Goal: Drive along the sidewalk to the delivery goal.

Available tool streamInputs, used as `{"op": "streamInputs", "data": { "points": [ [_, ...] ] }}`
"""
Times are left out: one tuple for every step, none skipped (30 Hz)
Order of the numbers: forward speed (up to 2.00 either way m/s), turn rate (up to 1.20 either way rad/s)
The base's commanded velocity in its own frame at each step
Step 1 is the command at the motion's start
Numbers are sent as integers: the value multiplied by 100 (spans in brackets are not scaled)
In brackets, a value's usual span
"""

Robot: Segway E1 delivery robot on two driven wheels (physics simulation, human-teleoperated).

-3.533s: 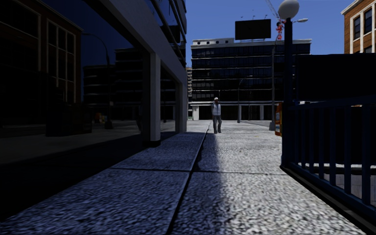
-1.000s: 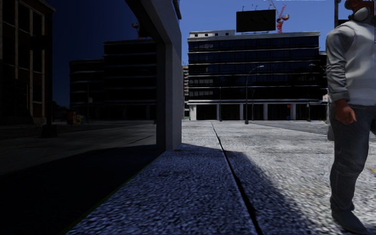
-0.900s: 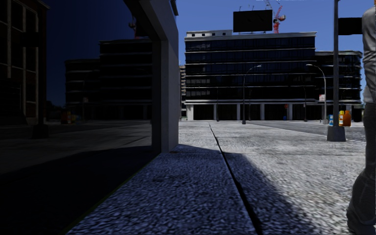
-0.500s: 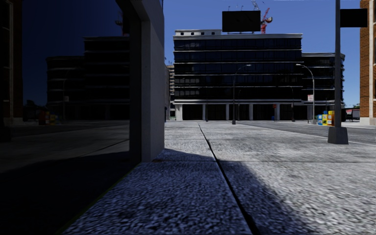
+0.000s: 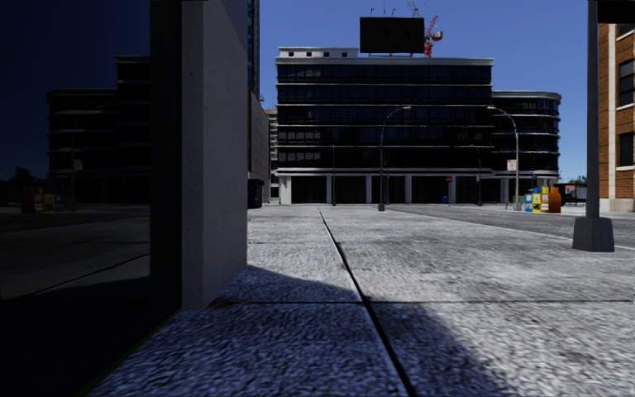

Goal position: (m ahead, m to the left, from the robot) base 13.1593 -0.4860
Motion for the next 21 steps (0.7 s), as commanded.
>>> {"op": "streamInputs", "data": {
  "points": [
    [200,0],
    [200,0],
    [200,0],
    [200,0],
    [200,0],
    [200,0],
    [200,0],
    [200,0],
    [200,0],
    [200,0],
    [200,0],
    [200,0],
    [200,0],
    [200,0],
    [200,0],
    [200,0],
    [200,0],
    [200,0],
    [200,0],
    [200,0],
    [200,0]
  ]
}}
